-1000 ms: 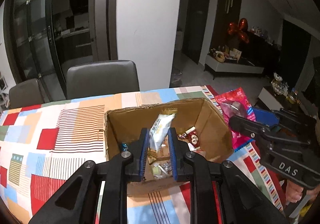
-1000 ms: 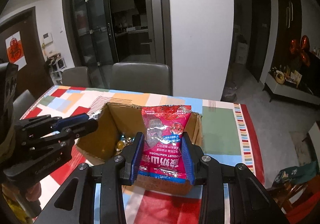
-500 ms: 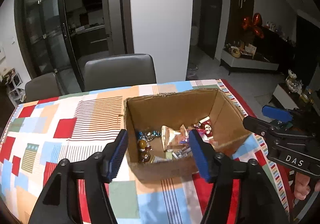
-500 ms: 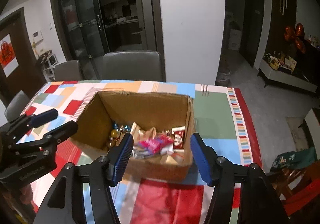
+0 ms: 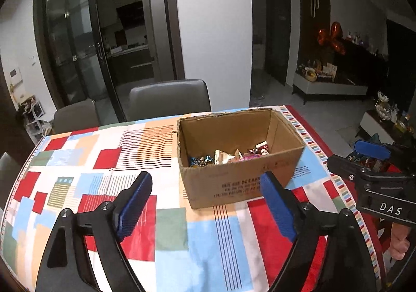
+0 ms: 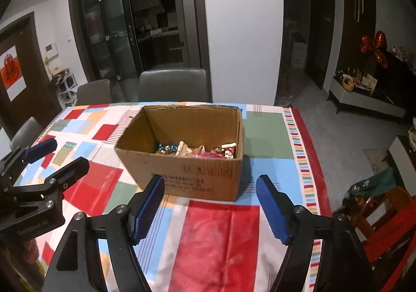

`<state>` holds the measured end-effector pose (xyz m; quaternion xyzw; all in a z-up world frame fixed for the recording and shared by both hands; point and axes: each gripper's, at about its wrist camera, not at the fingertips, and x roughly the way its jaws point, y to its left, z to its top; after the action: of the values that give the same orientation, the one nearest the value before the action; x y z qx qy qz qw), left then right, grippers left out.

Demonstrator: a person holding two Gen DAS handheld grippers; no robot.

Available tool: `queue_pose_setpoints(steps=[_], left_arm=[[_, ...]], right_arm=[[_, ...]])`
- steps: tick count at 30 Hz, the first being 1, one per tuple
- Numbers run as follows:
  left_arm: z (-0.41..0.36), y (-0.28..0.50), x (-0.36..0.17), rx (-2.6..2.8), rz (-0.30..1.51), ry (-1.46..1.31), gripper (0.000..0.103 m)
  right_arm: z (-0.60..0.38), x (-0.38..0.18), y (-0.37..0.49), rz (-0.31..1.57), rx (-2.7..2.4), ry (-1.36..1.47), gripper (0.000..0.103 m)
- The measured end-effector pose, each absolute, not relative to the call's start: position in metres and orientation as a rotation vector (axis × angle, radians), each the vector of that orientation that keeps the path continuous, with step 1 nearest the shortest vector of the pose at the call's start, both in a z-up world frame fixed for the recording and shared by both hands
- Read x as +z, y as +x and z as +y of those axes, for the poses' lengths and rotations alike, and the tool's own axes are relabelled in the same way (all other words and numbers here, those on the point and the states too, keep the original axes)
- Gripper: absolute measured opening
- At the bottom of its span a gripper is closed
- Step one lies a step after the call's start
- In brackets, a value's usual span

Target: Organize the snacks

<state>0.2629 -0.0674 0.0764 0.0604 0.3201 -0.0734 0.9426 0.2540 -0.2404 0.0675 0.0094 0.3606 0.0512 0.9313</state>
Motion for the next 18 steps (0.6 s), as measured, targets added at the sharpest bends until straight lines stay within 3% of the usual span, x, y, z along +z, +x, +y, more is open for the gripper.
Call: queue_pose_setpoints(steps=[10, 18], left_arm=[[-0.062, 0.193, 0.087, -0.140, 0.545, 0.116, 0.096], [-0.060, 0.146, 0.090, -0.163, 0.480, 0.109, 0.100]], right_arm=[[-0.239, 0.078, 0.176, 0.617, 0.087, 0.019, 0.084], [-0.238, 0.078, 0.131, 0.560, 0.095, 0.028, 0.085]])
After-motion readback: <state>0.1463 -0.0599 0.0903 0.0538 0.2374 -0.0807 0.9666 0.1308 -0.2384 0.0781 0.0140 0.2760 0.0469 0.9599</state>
